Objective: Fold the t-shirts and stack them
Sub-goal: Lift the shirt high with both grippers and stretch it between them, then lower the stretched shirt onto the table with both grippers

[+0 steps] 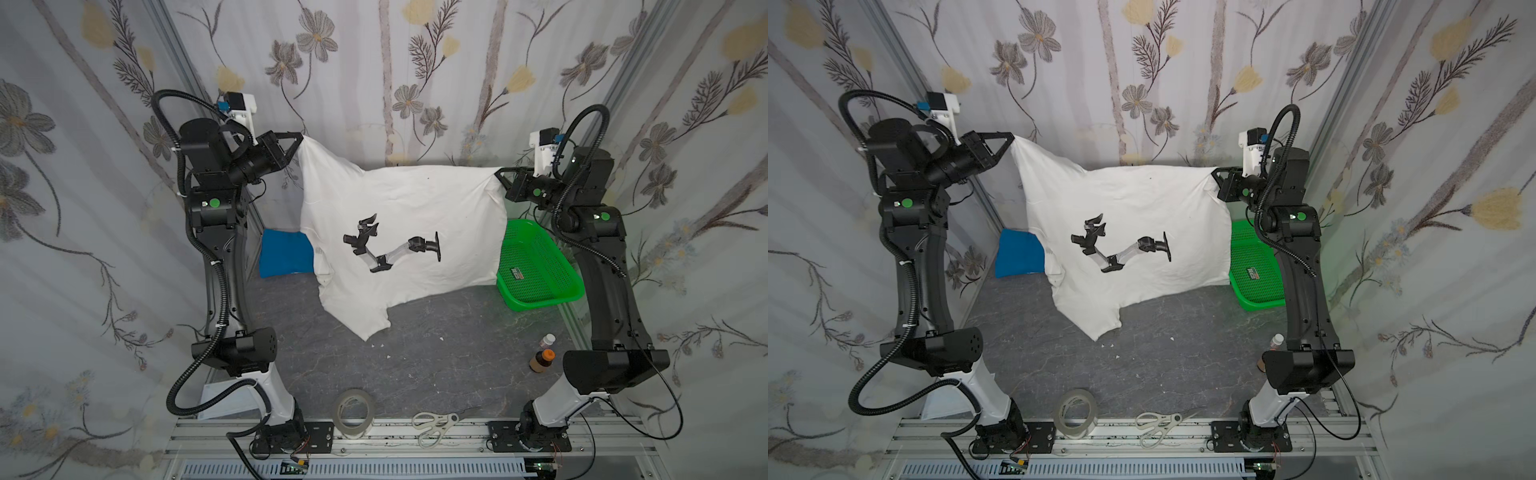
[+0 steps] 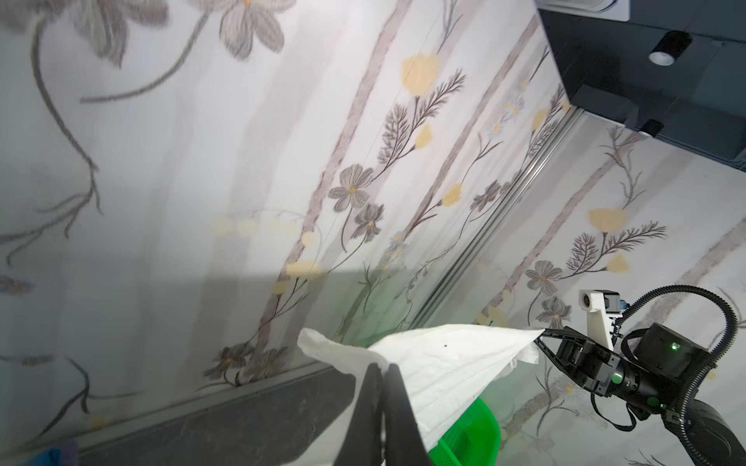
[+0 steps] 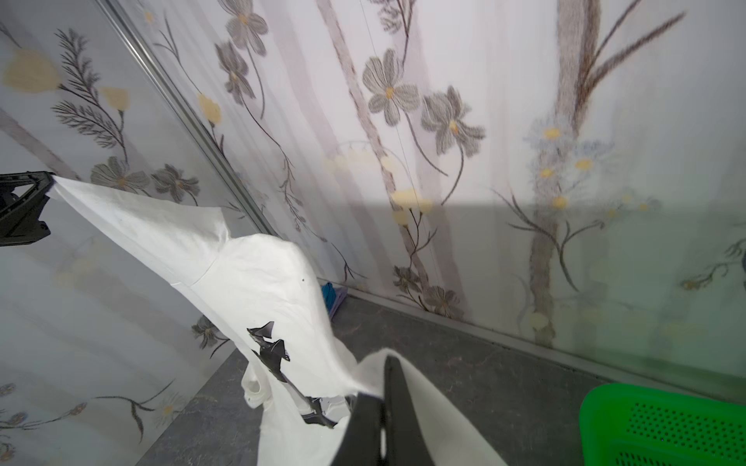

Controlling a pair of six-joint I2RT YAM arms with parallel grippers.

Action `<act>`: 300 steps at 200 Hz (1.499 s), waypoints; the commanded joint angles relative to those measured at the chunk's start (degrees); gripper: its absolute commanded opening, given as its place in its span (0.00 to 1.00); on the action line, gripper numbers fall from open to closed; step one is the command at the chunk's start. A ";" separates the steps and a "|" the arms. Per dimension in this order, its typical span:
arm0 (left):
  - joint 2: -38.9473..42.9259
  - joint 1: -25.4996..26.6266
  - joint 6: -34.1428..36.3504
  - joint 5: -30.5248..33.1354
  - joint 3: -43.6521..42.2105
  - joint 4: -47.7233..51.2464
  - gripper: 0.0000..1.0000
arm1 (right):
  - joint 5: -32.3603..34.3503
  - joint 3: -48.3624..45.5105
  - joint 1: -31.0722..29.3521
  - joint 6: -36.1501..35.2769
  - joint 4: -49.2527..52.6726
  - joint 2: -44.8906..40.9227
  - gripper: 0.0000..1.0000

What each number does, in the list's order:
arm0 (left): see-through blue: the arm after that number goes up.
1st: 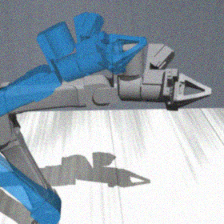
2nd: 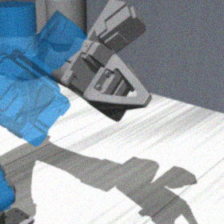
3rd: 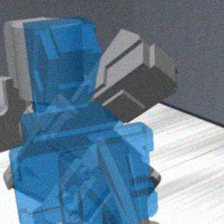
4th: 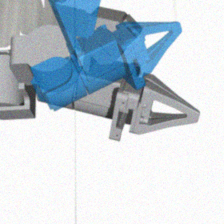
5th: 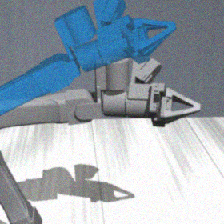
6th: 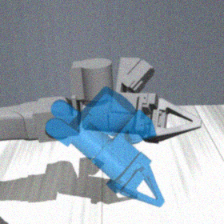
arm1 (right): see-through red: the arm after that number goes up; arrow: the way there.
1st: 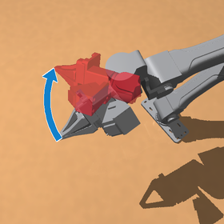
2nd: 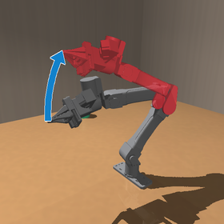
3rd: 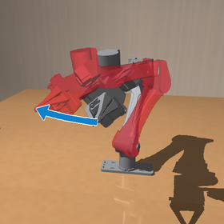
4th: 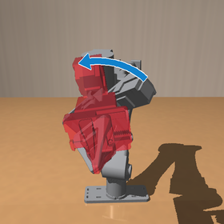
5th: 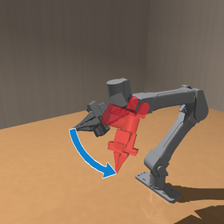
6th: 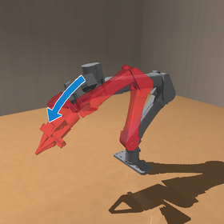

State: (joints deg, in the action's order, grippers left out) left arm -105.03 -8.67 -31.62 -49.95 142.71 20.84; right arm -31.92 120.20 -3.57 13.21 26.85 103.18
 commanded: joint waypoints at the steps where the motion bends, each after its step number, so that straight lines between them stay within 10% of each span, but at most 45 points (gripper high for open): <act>1: -1.26 -1.26 -5.06 -2.25 4.33 -4.34 0.00 | -0.78 1.11 -0.03 -1.49 -1.01 -1.47 0.00; 30: 9.23 -1.66 -2.42 -3.09 -12.60 -9.45 0.00 | 0.31 -6.89 -0.07 -3.90 0.90 -7.11 0.00; 92: 44.57 -5.31 7.13 2.26 -63.52 -7.69 0.00 | 2.40 -53.74 -0.30 -1.92 -7.32 -32.91 0.00; 134: 63.78 -4.59 6.77 2.44 -76.09 1.83 0.00 | 5.66 -75.50 -3.54 2.47 -8.24 -50.76 0.00; 257: 59.48 -2.88 11.36 2.12 -87.78 9.87 0.00 | 14.24 -80.48 -3.12 2.24 -6.03 -49.12 0.00; 300: 49.15 2.65 8.66 15.86 -96.26 3.03 0.00 | 13.12 -85.41 -5.24 7.27 -15.41 -36.63 0.00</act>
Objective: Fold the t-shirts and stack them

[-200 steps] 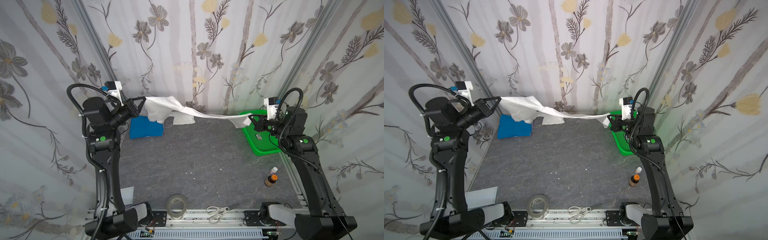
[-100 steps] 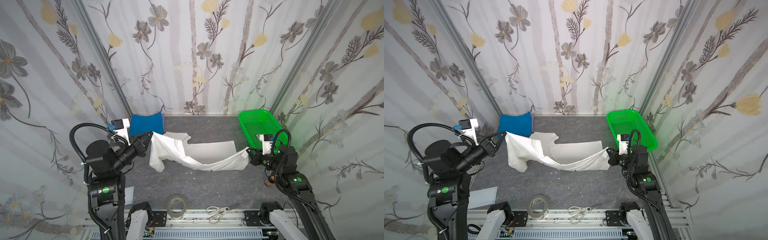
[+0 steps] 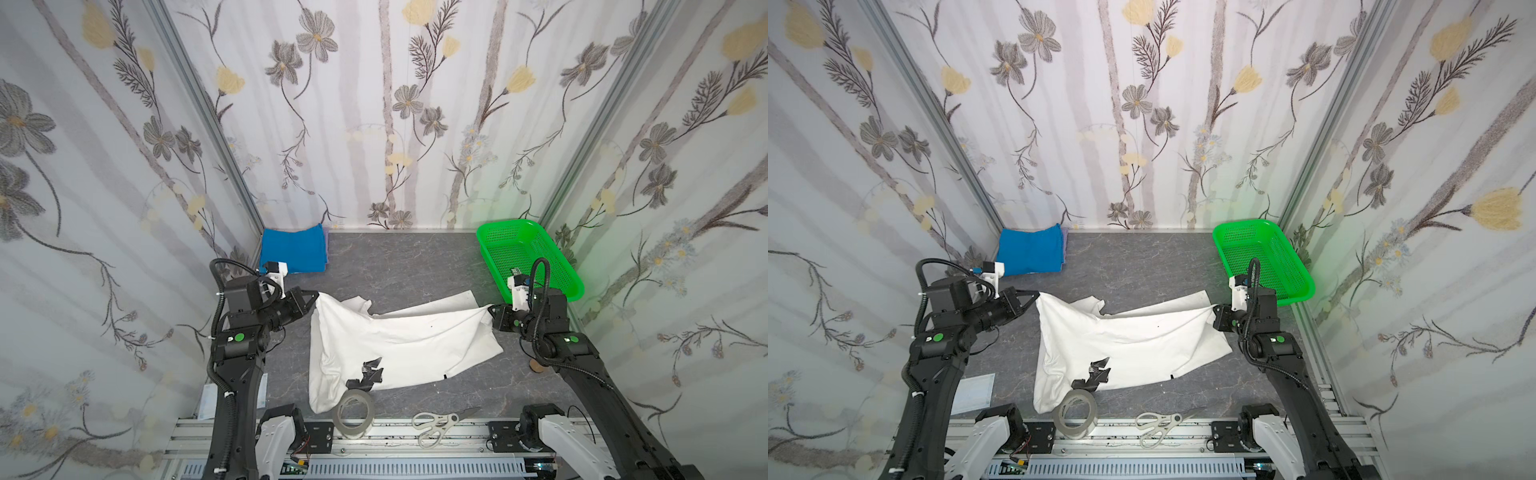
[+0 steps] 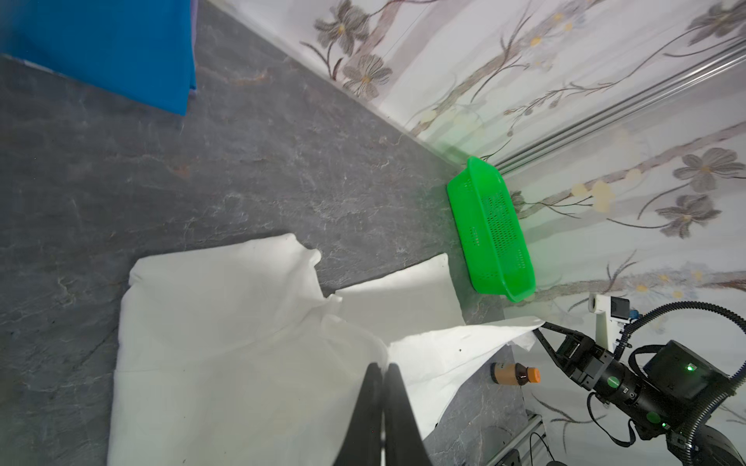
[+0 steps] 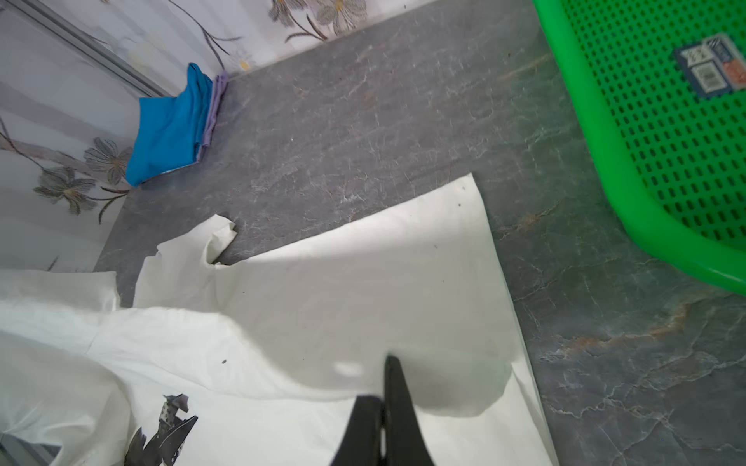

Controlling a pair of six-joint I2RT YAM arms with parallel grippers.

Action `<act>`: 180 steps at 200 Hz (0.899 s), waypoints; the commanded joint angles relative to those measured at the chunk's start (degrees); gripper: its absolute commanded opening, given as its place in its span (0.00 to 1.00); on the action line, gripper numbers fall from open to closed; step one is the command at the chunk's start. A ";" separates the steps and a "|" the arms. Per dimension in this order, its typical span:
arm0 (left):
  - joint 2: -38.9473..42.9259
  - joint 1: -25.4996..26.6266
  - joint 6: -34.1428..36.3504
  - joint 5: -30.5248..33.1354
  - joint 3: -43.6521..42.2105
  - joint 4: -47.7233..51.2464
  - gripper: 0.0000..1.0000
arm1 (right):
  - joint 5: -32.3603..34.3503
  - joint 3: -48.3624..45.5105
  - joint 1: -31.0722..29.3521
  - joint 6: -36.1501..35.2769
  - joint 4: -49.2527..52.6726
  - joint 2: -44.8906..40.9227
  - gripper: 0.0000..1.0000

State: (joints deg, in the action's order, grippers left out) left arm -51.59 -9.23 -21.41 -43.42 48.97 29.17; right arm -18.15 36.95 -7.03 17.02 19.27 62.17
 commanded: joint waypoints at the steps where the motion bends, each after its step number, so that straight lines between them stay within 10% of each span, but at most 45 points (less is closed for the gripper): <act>1: -4.56 3.50 -1.58 9.76 -2.67 -5.37 0.00 | -0.56 -2.24 -1.95 3.55 -8.09 4.63 0.00; 61: -15.07 10.18 -12.20 28.98 -11.06 -10.78 0.00 | 3.34 3.92 -11.76 6.18 -10.19 26.29 0.00; 104: -25.35 12.12 -14.96 29.20 -13.58 -19.26 0.00 | 5.22 10.30 -13.29 9.73 -11.71 39.09 0.00; 180: -55.51 13.38 -12.34 27.08 13.12 -23.06 0.00 | 5.13 29.73 -8.40 9.73 -7.84 57.54 0.00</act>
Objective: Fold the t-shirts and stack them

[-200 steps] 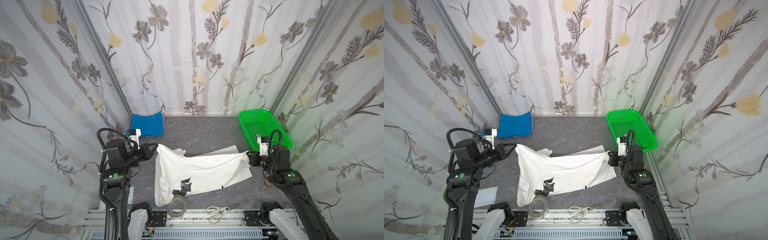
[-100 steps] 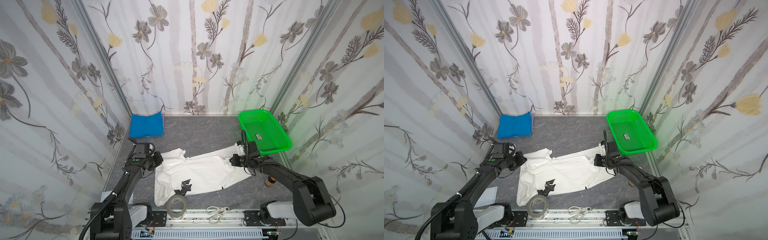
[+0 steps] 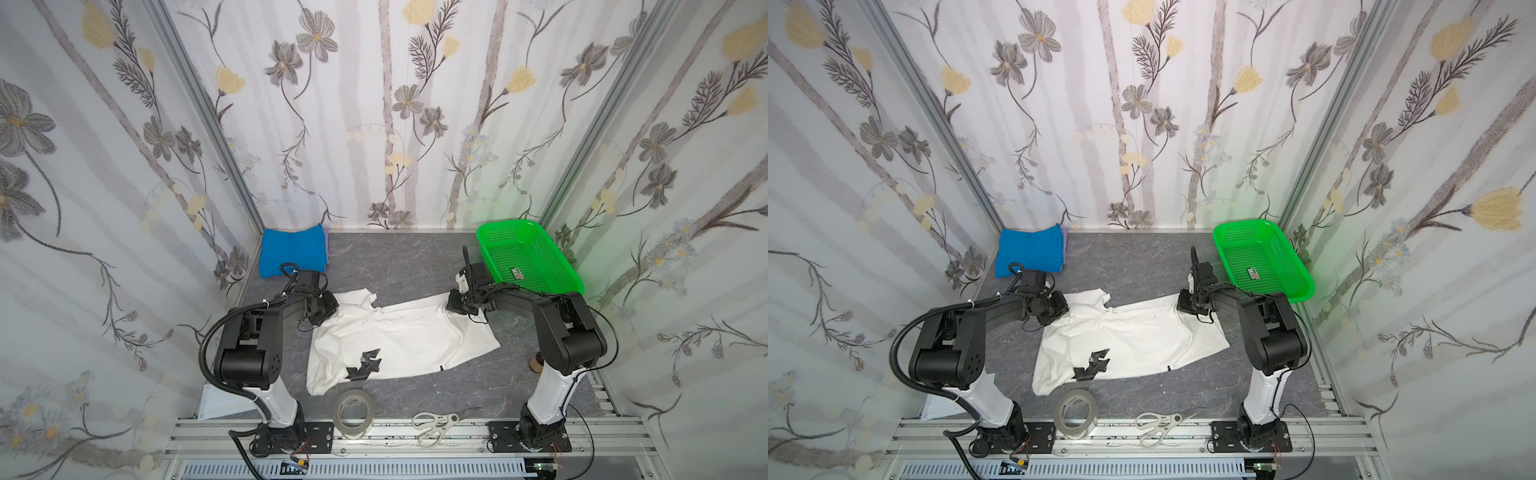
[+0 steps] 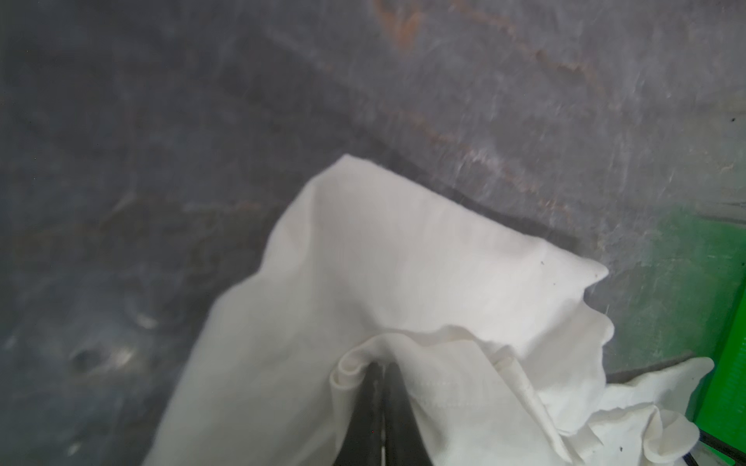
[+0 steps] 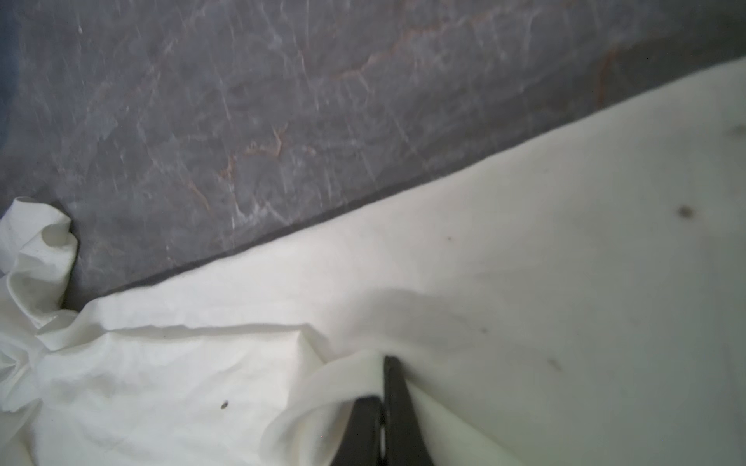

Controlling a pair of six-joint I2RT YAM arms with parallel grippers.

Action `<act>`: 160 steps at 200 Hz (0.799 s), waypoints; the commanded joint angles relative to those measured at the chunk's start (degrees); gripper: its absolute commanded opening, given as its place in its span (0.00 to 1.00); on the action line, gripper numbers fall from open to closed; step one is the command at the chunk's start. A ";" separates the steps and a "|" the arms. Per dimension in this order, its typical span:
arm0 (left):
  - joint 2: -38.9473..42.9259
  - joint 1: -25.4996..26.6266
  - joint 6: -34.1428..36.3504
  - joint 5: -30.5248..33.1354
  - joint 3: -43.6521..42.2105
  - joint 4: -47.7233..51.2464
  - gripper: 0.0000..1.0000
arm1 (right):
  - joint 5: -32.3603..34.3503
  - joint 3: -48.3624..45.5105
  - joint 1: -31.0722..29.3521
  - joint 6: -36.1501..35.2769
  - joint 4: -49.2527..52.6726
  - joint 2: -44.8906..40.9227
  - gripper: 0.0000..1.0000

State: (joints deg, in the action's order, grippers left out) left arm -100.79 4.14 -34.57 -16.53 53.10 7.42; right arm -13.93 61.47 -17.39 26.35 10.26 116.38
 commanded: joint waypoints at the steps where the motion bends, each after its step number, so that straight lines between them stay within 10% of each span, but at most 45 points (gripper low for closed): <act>1: -6.68 0.04 0.82 0.19 9.45 -1.29 0.00 | 0.96 5.48 2.07 0.34 1.25 3.46 0.00; 92: -19.89 -0.92 8.96 -9.40 71.97 20.15 0.00 | -6.90 62.75 6.84 -13.69 24.02 11.17 0.00; 160: -5.53 -11.52 0.70 -24.38 91.11 16.42 0.00 | -7.58 67.08 10.17 -14.35 24.76 -5.30 0.00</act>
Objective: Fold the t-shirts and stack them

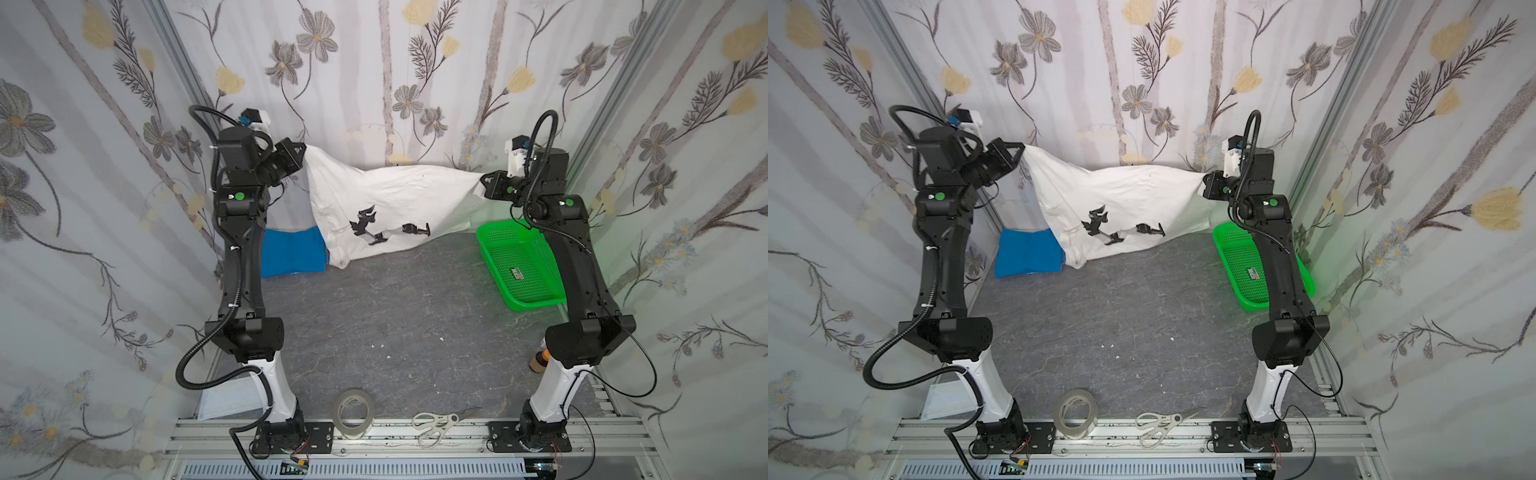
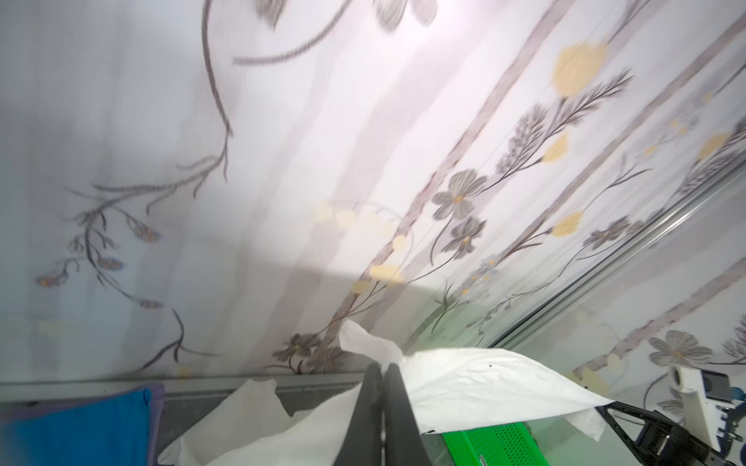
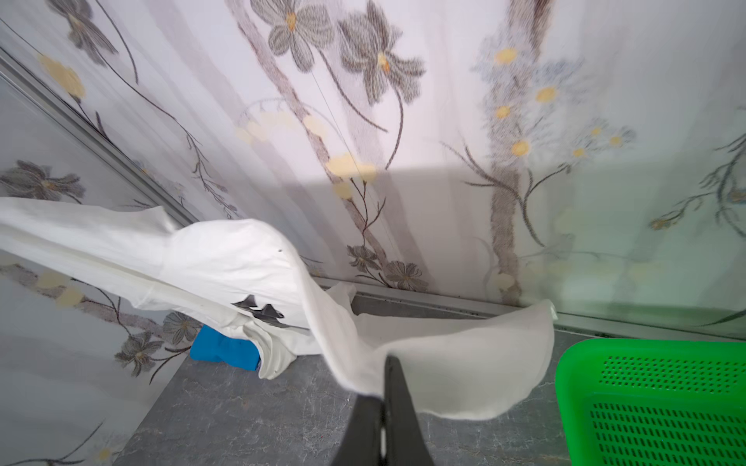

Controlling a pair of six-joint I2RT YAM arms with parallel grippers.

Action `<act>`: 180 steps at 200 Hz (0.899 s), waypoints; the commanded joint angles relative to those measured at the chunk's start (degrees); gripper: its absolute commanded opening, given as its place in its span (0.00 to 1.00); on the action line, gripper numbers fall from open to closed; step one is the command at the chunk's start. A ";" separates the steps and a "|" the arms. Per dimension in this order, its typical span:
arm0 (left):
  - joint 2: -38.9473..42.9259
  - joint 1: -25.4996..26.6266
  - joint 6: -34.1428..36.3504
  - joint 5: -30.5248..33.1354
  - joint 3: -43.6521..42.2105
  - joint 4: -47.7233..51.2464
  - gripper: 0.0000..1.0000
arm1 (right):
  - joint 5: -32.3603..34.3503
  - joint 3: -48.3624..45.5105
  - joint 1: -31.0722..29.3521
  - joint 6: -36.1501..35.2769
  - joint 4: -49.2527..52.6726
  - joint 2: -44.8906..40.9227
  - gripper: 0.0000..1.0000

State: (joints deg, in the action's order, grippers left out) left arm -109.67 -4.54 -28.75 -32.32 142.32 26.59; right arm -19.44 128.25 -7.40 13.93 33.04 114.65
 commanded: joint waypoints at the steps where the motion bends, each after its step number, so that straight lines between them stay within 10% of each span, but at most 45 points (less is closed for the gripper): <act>1: 3.59 -3.07 -5.37 -8.80 1.86 -3.02 0.00 | -2.08 0.32 0.19 -2.00 2.01 -3.83 0.00; 98: 26.21 -18.17 -19.64 -19.53 -11.36 -21.26 0.00 | -6.49 -14.51 0.66 -2.46 -1.31 -31.30 0.00; 180: 3.93 -8.49 -13.30 -21.54 -0.43 -10.87 0.00 | -11.59 3.74 2.02 2.27 4.28 -3.97 0.00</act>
State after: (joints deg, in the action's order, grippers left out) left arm -104.71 -14.28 -42.33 -52.16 138.72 20.25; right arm -28.93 124.22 -5.15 14.94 38.57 107.63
